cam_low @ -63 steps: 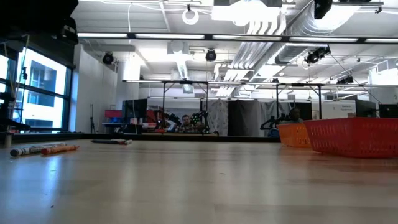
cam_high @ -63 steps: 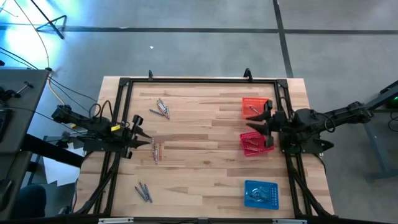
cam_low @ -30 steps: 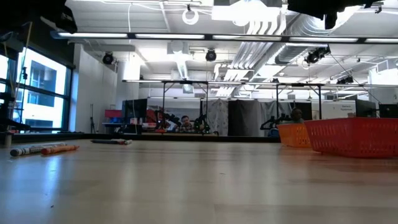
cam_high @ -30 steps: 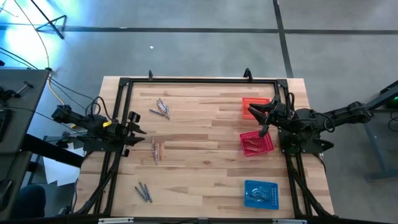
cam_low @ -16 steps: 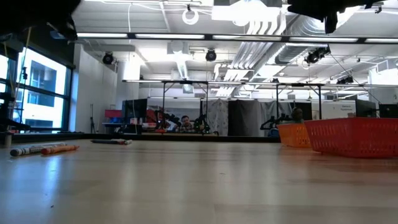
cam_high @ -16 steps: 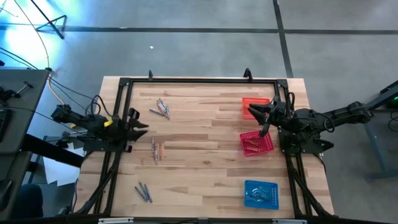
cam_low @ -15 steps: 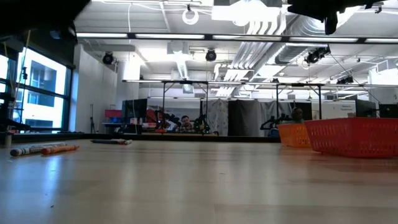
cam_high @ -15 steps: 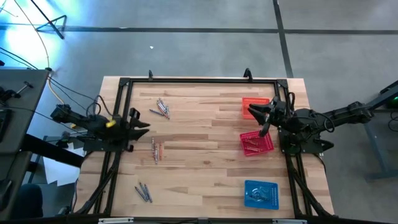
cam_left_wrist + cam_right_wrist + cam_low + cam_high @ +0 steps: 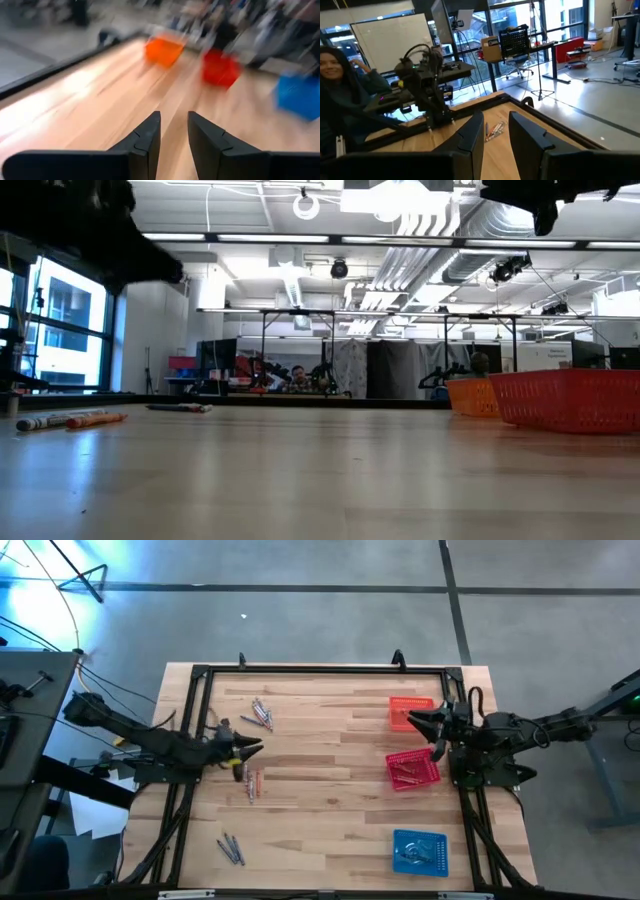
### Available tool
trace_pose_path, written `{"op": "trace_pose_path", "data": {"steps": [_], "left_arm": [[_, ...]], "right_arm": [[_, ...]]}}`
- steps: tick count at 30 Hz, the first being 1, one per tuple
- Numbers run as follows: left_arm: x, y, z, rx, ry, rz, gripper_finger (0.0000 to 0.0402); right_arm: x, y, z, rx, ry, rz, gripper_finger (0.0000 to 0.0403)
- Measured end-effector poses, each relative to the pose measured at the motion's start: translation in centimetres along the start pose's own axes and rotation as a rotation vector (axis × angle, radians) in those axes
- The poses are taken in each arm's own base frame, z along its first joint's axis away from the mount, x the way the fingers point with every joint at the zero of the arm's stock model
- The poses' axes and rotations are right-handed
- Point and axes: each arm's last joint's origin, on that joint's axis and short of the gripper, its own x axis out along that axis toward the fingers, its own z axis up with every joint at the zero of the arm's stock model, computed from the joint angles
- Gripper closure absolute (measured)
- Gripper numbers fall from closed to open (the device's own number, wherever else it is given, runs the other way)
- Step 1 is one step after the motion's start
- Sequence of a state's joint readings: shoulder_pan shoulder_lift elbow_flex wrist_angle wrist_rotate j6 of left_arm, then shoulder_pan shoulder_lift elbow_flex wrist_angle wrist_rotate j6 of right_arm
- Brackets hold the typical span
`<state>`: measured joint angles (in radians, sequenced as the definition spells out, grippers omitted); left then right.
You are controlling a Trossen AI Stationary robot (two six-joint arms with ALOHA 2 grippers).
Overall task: Sort crayons
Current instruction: Put the blue crayon into the blue bin
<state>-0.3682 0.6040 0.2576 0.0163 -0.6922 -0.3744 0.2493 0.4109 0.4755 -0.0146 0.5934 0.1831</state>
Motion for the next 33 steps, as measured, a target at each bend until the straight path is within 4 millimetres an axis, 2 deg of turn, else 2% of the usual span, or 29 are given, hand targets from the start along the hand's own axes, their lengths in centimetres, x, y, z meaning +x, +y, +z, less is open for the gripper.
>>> {"op": "trace_pose_path", "data": {"steps": [3,7,9,12,16,26,30,33], "left_arm": [[0.8,-0.2,0.2,0.086,0.191,0.101,0.0316],[1.4,0.6,-0.4,0.154,0.493,0.232,0.0316],[1.7,1.0,-0.6,0.162,0.590,0.255,0.0317],[2.0,1.4,-1.0,0.206,0.716,0.200,0.0317],[2.8,1.8,-0.8,0.249,0.737,0.161,0.0317],[5.5,5.8,-1.8,0.137,0.877,0.393,0.0317],[6.9,6.8,-2.3,0.106,0.934,0.332,0.0317],[8.0,6.7,-1.7,0.120,0.954,0.229,0.0317]], "right_arm": [[-0.6,-0.4,-0.2,0.008,0.024,-0.005,0.0318],[-1.0,-0.8,-0.5,0.007,0.061,-0.013,0.0318],[-1.1,-0.9,-0.7,0.004,0.075,-0.017,0.0318],[-1.1,-1.0,-0.9,0.003,0.098,-0.022,0.0318],[-1.2,-1.0,-1.2,-0.016,0.126,-0.028,0.0318],[-1.2,-1.1,-1.4,-0.028,0.143,-0.032,0.0318],[-1.2,-1.1,-1.5,-0.035,0.153,-0.034,0.0318],[-1.2,-1.1,-1.6,-0.041,0.165,-0.030,0.0318]]}}
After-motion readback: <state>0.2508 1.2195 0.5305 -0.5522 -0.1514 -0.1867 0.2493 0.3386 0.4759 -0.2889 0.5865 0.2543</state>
